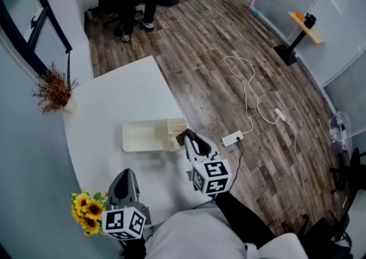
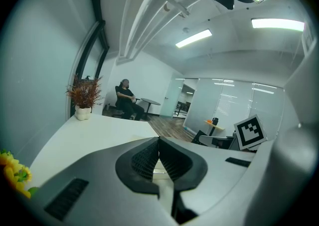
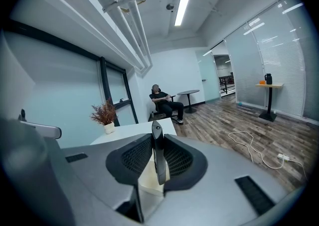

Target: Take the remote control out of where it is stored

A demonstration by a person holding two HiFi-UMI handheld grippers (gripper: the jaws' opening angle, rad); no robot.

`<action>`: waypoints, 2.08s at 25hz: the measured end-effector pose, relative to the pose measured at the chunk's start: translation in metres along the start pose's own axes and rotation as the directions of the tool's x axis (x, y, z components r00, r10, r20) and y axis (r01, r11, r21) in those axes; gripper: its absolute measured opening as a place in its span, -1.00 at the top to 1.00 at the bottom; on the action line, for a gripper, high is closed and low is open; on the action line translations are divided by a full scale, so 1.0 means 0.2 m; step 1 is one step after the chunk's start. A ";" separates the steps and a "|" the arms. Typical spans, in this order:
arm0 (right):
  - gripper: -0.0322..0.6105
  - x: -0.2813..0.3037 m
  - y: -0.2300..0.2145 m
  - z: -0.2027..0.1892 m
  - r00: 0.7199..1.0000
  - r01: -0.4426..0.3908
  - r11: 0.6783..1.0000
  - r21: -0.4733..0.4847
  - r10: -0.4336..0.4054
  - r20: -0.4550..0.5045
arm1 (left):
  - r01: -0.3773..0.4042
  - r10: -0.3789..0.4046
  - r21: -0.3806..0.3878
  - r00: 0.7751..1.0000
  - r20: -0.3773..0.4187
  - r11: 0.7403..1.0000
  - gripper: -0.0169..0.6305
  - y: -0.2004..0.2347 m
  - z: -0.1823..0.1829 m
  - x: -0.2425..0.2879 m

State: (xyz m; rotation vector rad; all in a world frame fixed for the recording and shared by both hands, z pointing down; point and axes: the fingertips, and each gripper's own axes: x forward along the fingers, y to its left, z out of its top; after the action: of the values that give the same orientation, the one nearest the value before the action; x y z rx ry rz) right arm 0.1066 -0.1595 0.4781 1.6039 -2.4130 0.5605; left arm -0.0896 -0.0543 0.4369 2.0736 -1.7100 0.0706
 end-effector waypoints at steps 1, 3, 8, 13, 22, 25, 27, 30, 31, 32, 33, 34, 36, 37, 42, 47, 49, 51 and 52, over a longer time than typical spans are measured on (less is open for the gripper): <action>0.67 0.00 0.00 0.00 1.000 -0.002 1.000 0.001 0.002 0.001 | -0.001 0.001 0.000 1.000 0.000 1.000 0.92 0.00 0.00 0.00; 0.67 0.00 0.00 0.00 1.000 -0.002 1.000 0.006 0.002 0.003 | 0.002 -0.002 0.002 1.000 -0.001 1.000 0.92 0.00 0.00 0.00; 0.67 -0.01 -0.01 0.01 1.000 0.001 1.000 0.014 -0.001 0.015 | 0.006 -0.006 0.002 1.000 0.000 1.000 0.92 0.00 0.00 -0.01; 0.67 -0.02 -0.02 0.03 1.000 -0.013 0.999 0.037 0.012 0.028 | 0.009 -0.009 0.001 1.000 0.006 1.000 0.92 -0.01 0.01 0.00; 0.67 -0.04 -0.03 0.03 0.999 -0.024 0.998 0.051 0.022 0.038 | 0.014 -0.014 -0.006 1.000 0.006 1.000 0.92 -0.02 0.01 -0.01; 0.67 -0.05 -0.03 0.04 0.999 -0.024 0.998 0.050 0.022 0.041 | 0.013 -0.013 -0.007 1.000 0.009 1.000 0.92 -0.02 0.01 -0.01; 0.67 -0.05 -0.02 0.04 0.999 -0.027 0.998 0.055 0.025 0.043 | 0.013 -0.012 -0.006 1.000 0.009 1.000 0.92 -0.02 0.01 -0.02; 0.67 -0.06 -0.02 0.04 0.999 -0.027 0.998 0.059 0.025 0.047 | 0.012 -0.012 -0.005 1.000 0.011 1.000 0.92 -0.03 0.01 -0.02; 0.67 -0.06 -0.02 0.04 0.999 -0.027 0.998 0.059 0.024 0.048 | 0.012 -0.012 -0.003 1.000 0.012 1.000 0.92 -0.03 0.01 -0.02; 0.67 -0.06 -0.02 0.04 0.999 -0.028 0.998 0.059 0.025 0.048 | 0.012 -0.012 -0.003 1.000 0.013 1.000 0.92 -0.03 0.01 -0.03; 0.67 -0.06 -0.02 0.04 0.999 -0.028 0.998 0.059 0.025 0.048 | 0.011 -0.011 -0.004 1.000 0.013 1.000 0.92 -0.03 0.01 -0.03; 0.67 -0.07 -0.02 0.04 0.998 -0.029 0.998 0.060 0.026 0.048 | 0.009 -0.009 -0.005 1.000 0.013 1.000 0.92 -0.02 0.01 -0.03; 0.67 -0.07 -0.02 0.05 0.998 -0.030 0.998 0.060 0.027 0.050 | 0.009 -0.008 -0.006 1.000 0.014 1.000 0.92 -0.02 0.01 -0.03; 0.67 -0.07 -0.02 0.05 0.998 -0.031 0.998 0.061 0.028 0.051 | 0.009 -0.009 -0.005 1.000 0.014 1.000 0.92 -0.02 0.01 -0.04; 0.67 -0.08 -0.02 0.05 0.998 -0.031 0.998 0.061 0.028 0.055 | 0.012 -0.012 -0.004 1.000 0.013 1.000 0.92 -0.03 0.00 -0.04; 0.67 -0.09 -0.01 0.06 0.998 -0.034 0.998 0.056 0.030 0.063 | 0.011 -0.011 -0.004 1.000 0.015 1.000 0.92 -0.03 0.01 -0.04; 0.67 -0.09 -0.01 0.06 0.997 -0.034 0.998 0.054 0.030 0.066 | 0.014 -0.014 -0.002 1.000 0.018 1.000 0.92 -0.04 0.01 -0.04; 0.67 -0.09 -0.01 0.07 0.997 -0.033 0.998 0.050 0.030 0.069 | 0.014 -0.014 -0.001 1.000 0.020 1.000 0.92 -0.04 0.01 -0.04; 0.67 -0.10 -0.01 0.07 0.997 -0.033 0.998 0.048 0.030 0.070 | 0.013 -0.013 -0.003 1.000 0.020 1.000 0.92 -0.03 0.01 -0.04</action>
State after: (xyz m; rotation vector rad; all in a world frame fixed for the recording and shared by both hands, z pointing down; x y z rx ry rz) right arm 0.1160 -0.1493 0.4594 1.6326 -2.4971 0.5831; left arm -0.0856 -0.0469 0.4296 2.0896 -1.7076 0.0430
